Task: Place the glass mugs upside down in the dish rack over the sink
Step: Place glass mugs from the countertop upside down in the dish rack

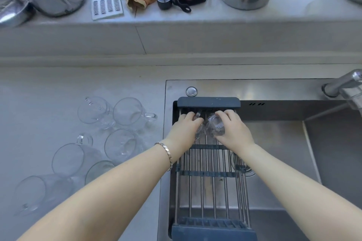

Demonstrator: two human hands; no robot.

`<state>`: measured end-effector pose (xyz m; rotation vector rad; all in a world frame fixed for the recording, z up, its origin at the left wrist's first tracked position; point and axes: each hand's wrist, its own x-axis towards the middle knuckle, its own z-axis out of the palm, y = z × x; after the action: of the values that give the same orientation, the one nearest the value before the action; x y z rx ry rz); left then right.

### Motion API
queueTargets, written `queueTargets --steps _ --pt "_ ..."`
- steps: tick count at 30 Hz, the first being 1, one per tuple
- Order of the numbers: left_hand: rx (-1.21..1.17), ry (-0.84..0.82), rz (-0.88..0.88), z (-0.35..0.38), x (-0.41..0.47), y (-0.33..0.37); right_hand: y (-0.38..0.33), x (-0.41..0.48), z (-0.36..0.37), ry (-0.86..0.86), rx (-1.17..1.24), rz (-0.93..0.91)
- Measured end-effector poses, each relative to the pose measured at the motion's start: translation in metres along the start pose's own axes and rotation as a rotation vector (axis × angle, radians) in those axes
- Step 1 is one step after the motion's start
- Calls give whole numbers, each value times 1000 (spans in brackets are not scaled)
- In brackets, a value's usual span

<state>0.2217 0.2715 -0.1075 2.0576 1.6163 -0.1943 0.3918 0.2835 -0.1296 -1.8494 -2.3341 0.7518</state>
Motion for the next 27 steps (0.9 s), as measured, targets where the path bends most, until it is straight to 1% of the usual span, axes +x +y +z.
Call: queueTargets --steps 2,5,7,9,11,13,15,16,18,20,21,23,25,27 --pt "25 -14 29 -1 3 -1 -4 2 2 41 -4 24" --pt "53 -28 59 -2 5 -6 -3 -2 1 -21 -34 50" --pt "60 -38 46 -4 2 -7 -3 -11 -2 -40 -49 65" --pt "32 -13 21 -12 -9 -7 -5 -22 -9 -41 -51 80" --pt "14 84 22 -23 -28 -7 -13 -32 -18 -85 -52 76" --pt "-9 225 14 -37 -53 -14 -26 -41 -28 -165 -42 41" --pt "-18 331 -43 -49 -80 -28 -47 -47 -35 -246 -3 -12" --pt "-8 359 -95 -53 -97 -38 -62 -51 -36 -281 20 -42" --pt "25 341 -246 -56 -119 -58 -87 -52 -35 -312 58 -94" --pt "36 244 -408 -56 -139 -77 -113 -50 -26 -277 80 -149" --pt "25 186 -454 -54 -145 -84 -126 -46 -20 -245 100 -161" --pt "-36 113 -475 -50 -151 -93 -151 -33 -11 -179 170 -151" --pt "-125 116 -468 -47 -151 -97 -172 -12 -4 -132 231 -109" --pt "-166 147 -464 -46 -150 -100 -185 11 3 -150 241 -24"
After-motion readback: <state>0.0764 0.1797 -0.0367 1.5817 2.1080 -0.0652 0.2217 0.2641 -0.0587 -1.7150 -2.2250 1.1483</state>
